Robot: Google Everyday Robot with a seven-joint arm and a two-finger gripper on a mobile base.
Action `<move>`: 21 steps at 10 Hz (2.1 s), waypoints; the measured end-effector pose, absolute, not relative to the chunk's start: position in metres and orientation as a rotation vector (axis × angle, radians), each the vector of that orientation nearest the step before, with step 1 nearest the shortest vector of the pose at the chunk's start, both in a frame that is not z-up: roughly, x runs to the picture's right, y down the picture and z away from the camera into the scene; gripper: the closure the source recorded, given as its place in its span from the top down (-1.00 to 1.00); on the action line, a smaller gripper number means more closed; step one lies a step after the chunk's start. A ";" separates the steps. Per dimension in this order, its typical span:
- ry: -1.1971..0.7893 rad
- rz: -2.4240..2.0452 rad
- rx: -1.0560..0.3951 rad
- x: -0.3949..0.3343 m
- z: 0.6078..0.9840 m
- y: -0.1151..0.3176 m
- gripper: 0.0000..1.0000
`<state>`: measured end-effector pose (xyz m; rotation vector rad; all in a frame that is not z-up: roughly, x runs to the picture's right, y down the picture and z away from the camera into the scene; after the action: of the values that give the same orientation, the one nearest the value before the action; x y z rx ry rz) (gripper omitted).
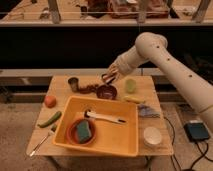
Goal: Place eraser in purple bowl
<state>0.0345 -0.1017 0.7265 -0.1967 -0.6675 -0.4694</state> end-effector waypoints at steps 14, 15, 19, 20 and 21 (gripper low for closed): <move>-0.746 -0.442 -0.323 -0.015 0.856 -0.025 -1.00; -0.743 -0.438 -0.325 -0.015 0.868 -0.018 -1.00; -0.738 -0.440 -0.311 -0.017 0.872 -0.033 -1.00; -0.739 -0.442 -0.310 -0.018 0.867 -0.039 -1.00; -0.740 -0.446 -0.310 -0.018 0.864 -0.043 -1.00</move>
<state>-0.0182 -0.0433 0.8645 -0.3097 -0.7401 -0.4457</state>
